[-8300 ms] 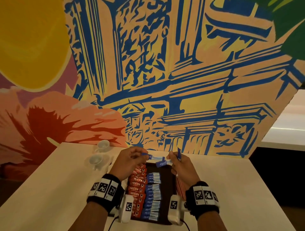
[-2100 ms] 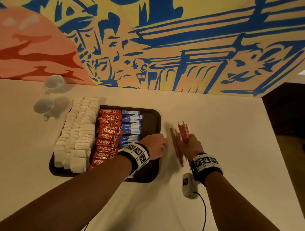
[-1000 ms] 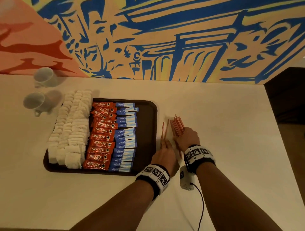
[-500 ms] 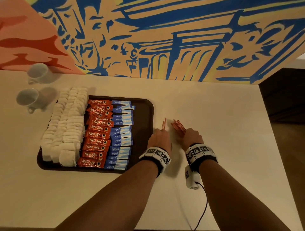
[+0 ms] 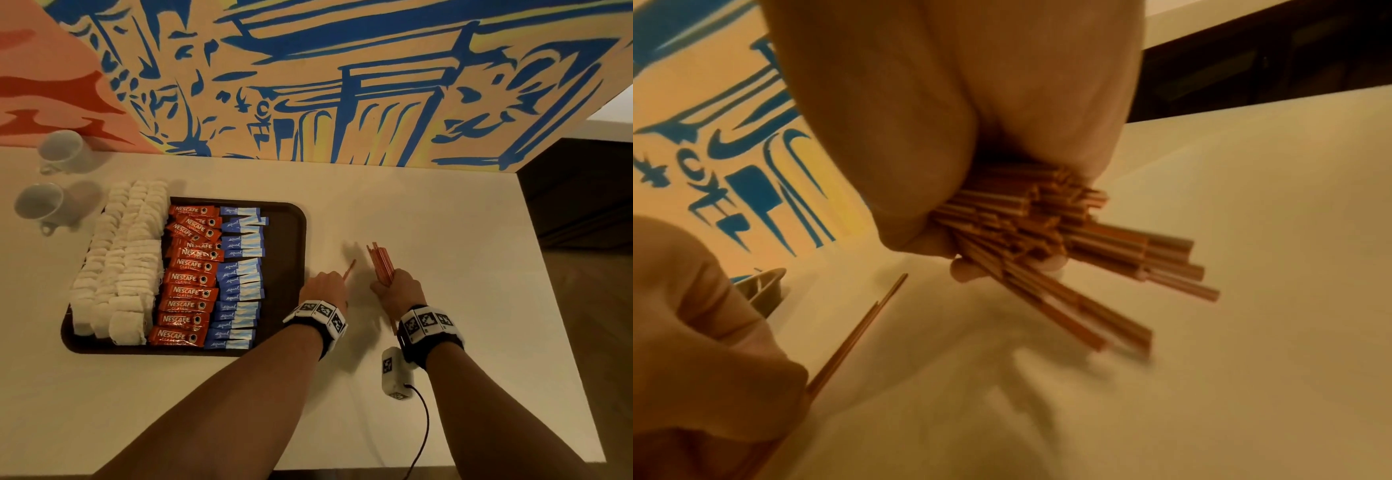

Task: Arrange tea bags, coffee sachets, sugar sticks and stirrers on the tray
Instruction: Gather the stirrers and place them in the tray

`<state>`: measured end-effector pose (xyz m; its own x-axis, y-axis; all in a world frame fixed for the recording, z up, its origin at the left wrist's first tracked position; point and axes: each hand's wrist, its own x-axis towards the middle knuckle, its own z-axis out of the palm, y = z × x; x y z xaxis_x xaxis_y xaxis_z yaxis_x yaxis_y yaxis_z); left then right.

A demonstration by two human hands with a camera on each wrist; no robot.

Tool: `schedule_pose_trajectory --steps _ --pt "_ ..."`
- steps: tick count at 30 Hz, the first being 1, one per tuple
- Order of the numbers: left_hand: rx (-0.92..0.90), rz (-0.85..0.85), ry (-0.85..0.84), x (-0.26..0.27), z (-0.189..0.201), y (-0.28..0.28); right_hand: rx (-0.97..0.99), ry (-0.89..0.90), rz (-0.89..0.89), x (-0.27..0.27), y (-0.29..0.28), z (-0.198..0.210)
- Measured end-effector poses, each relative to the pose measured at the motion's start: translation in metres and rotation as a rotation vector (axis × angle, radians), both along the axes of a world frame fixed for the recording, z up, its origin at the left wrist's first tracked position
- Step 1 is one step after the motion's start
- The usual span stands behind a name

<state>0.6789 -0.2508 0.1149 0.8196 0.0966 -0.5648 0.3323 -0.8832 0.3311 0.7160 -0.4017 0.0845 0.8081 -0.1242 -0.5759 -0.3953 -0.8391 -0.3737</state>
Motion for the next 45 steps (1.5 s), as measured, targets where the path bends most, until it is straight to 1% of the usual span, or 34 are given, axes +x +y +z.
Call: schedule_pose_trajectory --steps 3,6,9,12,17,20,22,26,29,31,33,35,37,40,45 --pt "-0.003 0.006 0.014 -0.002 -0.002 0.001 0.047 0.005 -0.030 -0.005 -0.002 -0.001" --pt "0.014 -0.049 0.030 -0.005 -0.005 0.001 0.111 -0.010 -0.054 -0.011 -0.004 0.000" --pt "0.037 -0.109 0.039 -0.007 -0.008 0.001 0.260 -0.034 -0.108 -0.016 -0.006 -0.003" --pt "0.073 -0.165 0.007 -0.009 -0.009 0.001 0.402 -0.051 -0.196 -0.022 -0.009 -0.002" --pt "0.114 -0.173 -0.050 -0.013 -0.011 0.002 0.556 -0.130 -0.267 -0.032 -0.011 0.001" --pt "0.137 -0.205 -0.052 -0.015 -0.013 0.003 0.602 -0.146 -0.327 -0.037 -0.013 0.001" --pt "0.166 -0.256 -0.042 -0.016 -0.014 0.002 0.615 -0.145 -0.356 -0.041 -0.013 0.002" --pt "0.227 -0.374 -0.055 -0.019 -0.013 -0.001 0.628 -0.135 -0.370 -0.052 -0.013 0.001" --pt "0.232 -0.406 -0.069 -0.023 -0.015 0.001 0.650 -0.111 -0.393 -0.061 -0.012 -0.003" --pt "0.193 -0.364 -0.056 -0.025 -0.013 0.005 0.670 -0.083 -0.407 -0.067 -0.009 -0.005" --pt "0.084 -0.255 -0.027 -0.026 -0.005 0.007 0.709 -0.056 -0.416 -0.073 -0.005 -0.003" --pt "-0.097 -0.144 -0.030 -0.028 0.007 0.007 0.767 -0.063 -0.397 -0.076 0.001 0.006" --pt "-0.283 -0.062 -0.088 -0.033 0.023 0.010 0.817 -0.099 -0.335 -0.078 0.009 0.021" --pt "-0.401 -0.060 -0.153 -0.043 0.050 0.019 0.907 -0.131 -0.255 -0.078 0.020 0.048" --pt "-0.415 -0.132 -0.289 -0.051 0.087 0.040 0.996 -0.209 -0.153 -0.081 0.039 0.090"
